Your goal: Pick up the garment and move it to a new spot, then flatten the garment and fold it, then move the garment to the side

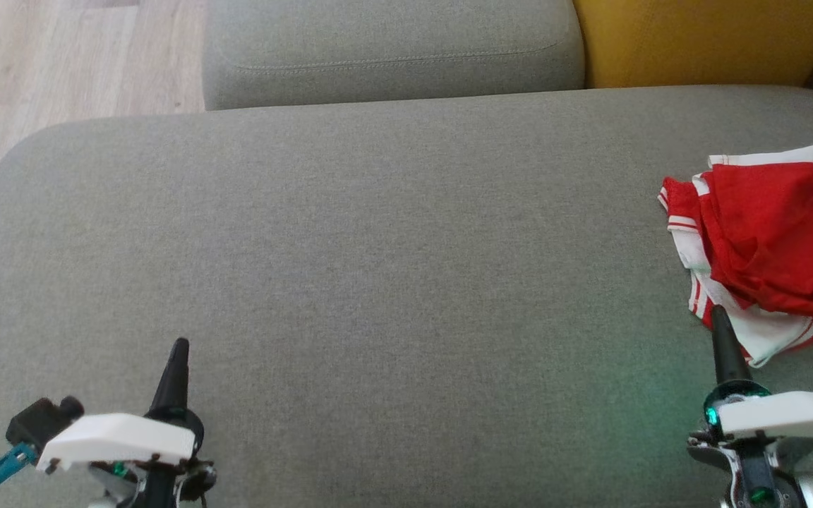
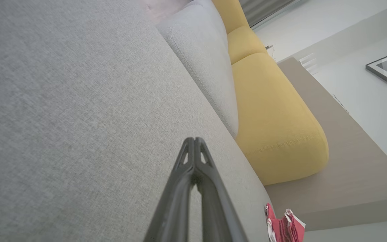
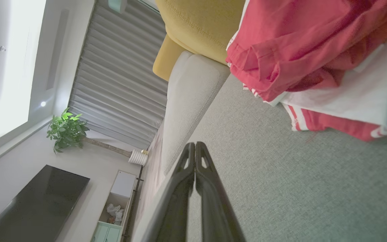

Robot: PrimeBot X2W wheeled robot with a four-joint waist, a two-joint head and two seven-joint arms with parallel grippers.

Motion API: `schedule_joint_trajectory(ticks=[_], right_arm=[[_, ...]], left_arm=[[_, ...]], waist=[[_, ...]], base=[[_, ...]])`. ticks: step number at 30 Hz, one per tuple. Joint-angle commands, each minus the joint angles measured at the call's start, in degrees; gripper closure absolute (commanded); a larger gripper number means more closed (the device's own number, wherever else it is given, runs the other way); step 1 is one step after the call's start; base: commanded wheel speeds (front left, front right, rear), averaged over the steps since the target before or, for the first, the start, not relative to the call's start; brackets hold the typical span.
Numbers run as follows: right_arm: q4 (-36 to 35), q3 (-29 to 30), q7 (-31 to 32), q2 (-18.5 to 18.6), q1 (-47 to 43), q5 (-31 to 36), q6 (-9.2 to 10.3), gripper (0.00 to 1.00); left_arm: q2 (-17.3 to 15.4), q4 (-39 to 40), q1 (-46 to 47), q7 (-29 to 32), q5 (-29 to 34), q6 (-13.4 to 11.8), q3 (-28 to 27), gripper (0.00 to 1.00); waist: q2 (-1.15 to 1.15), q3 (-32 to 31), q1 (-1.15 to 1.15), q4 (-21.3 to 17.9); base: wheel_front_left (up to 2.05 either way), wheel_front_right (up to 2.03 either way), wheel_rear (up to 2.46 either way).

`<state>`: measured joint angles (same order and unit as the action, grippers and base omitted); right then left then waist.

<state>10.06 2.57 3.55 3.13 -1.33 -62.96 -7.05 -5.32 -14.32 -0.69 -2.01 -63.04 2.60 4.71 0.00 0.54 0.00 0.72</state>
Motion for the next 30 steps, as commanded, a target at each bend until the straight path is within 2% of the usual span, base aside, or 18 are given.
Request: schedule_joint_trajectory(ticks=[1, 30], right_arm=[[-1.5, -0.4, 0.2, 1.2, 3.2, -1.9, -0.3, 1.0], [2.0, 1.1, 0.9, 1.2, 5.9, -20.6, -0.39, 1.0]], left_arm=[[-0.2, 1.6, 3.3, 0.3, -1.7, 0.6, -1.9, 1.0], [0.9, 0.8, 5.6, 4.9, -20.2, 3.4, -7.1, 1.0]], waist=[[0.0, 0.0, 0.0, 0.0], [0.0, -0.2, 0.0, -0.5]], base=[[0.0, 0.0, 0.0], [0.0, 0.0, 0.0]])
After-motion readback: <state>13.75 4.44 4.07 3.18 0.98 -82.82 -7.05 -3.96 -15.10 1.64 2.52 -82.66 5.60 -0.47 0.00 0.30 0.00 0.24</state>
